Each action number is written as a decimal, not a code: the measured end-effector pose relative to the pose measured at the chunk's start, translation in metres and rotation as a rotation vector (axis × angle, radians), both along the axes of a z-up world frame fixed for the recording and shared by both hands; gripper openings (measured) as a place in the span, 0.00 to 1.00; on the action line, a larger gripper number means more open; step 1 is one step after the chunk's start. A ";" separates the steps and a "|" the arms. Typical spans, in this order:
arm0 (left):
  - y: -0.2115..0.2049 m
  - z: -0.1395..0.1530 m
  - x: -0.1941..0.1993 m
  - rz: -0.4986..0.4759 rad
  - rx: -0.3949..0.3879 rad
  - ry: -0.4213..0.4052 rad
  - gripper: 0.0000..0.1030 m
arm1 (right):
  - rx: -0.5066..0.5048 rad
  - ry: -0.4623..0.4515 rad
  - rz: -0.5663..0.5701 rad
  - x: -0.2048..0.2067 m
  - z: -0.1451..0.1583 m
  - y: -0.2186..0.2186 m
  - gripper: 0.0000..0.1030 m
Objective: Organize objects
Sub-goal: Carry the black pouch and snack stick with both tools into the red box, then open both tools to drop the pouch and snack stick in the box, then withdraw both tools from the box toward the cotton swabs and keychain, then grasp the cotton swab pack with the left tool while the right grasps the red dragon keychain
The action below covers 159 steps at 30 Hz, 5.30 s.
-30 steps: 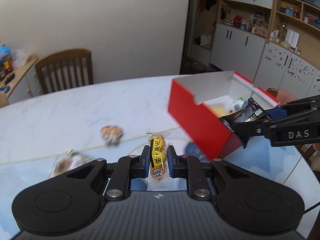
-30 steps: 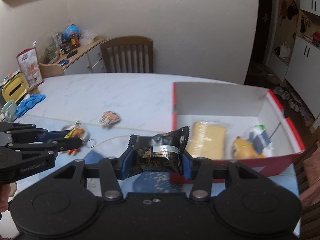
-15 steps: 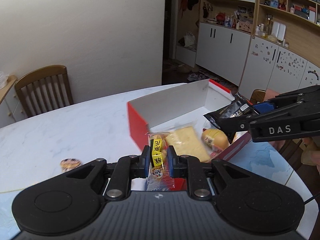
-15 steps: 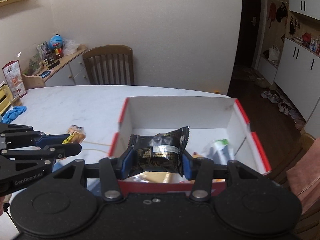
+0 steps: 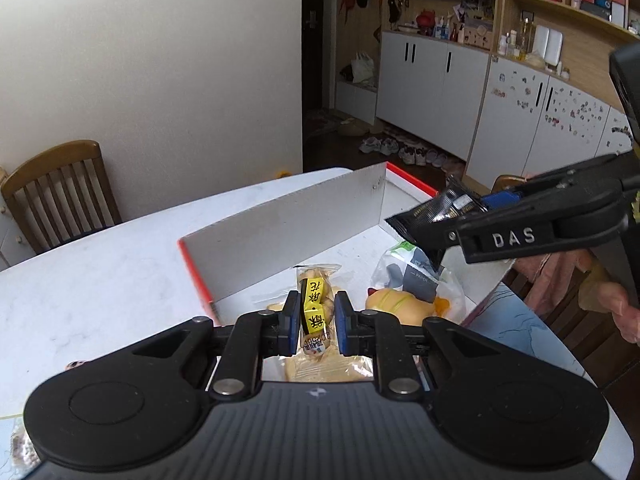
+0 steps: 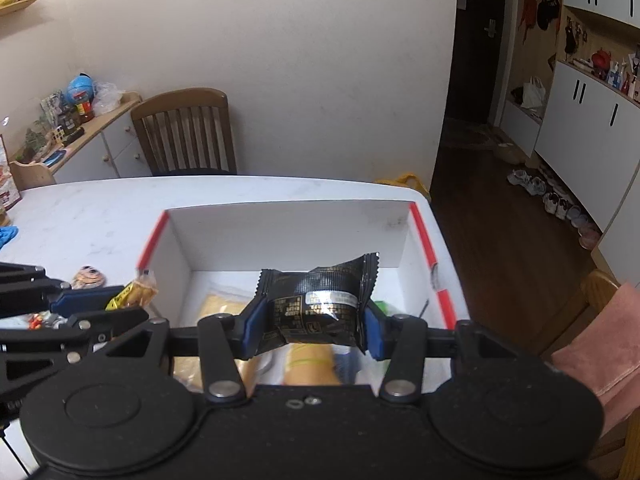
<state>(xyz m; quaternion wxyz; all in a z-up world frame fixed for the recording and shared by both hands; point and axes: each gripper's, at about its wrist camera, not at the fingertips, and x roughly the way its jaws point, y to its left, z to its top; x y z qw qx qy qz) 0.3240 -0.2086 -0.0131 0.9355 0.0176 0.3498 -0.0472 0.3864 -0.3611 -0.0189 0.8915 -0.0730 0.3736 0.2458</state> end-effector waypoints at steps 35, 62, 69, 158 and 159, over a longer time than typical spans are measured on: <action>-0.017 -0.067 0.096 0.053 0.044 0.311 0.16 | -0.132 0.265 0.026 0.091 -0.076 0.035 0.51; -0.007 -0.036 0.065 0.070 -0.073 0.254 0.18 | -0.103 0.181 0.048 0.065 -0.040 0.021 0.62; 0.004 -0.018 0.043 0.089 -0.102 0.207 0.18 | -0.071 0.100 0.055 0.040 -0.019 0.013 0.62; 0.340 -0.105 -0.110 0.228 -0.132 0.131 1.00 | -0.087 0.079 0.346 -0.151 -0.086 0.303 0.96; 0.342 -0.107 -0.108 0.228 -0.140 0.141 1.00 | -0.090 0.078 0.357 -0.154 -0.088 0.307 0.96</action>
